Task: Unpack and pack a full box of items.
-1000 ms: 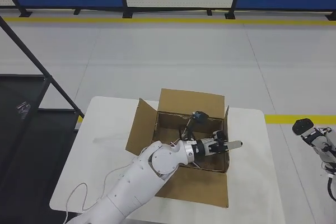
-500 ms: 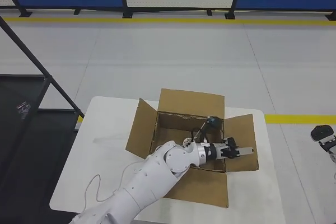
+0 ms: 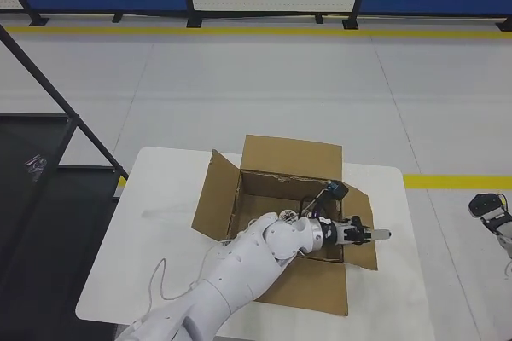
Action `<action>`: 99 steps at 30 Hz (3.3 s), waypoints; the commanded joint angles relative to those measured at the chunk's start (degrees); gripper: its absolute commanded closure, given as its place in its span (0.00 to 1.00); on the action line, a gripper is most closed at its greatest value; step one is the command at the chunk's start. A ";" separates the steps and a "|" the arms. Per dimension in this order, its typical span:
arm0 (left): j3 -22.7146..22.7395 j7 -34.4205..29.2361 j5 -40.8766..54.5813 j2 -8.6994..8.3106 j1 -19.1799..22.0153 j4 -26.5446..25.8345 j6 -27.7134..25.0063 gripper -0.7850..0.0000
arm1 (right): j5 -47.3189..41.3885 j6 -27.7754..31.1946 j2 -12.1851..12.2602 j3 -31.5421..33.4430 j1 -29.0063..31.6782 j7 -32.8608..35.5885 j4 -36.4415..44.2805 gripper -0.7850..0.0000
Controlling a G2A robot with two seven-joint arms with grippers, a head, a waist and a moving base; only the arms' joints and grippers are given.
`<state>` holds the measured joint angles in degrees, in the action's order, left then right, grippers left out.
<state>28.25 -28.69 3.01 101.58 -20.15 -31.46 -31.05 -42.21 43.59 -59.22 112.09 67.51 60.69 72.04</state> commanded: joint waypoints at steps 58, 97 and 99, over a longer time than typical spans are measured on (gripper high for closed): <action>58.22 -5.75 -10.70 -20.01 -39.44 -66.73 5.09 0.00 | 42.05 0.61 1.15 -23.74 -14.80 -1.01 15.30 0.00; 65.65 0.59 -7.73 -22.04 -48.21 -70.95 6.80 0.00 | 93.24 -12.70 -7.62 -67.43 -41.76 -6.25 -2.55 0.00; 65.65 0.59 -7.73 -22.04 -48.21 -70.95 6.80 0.00 | 93.74 -13.10 -8.41 -69.05 -43.11 -5.88 -5.44 0.00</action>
<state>93.91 -28.10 -4.72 79.54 -68.36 -102.41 -24.25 51.24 30.81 -67.34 43.68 24.93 54.61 67.92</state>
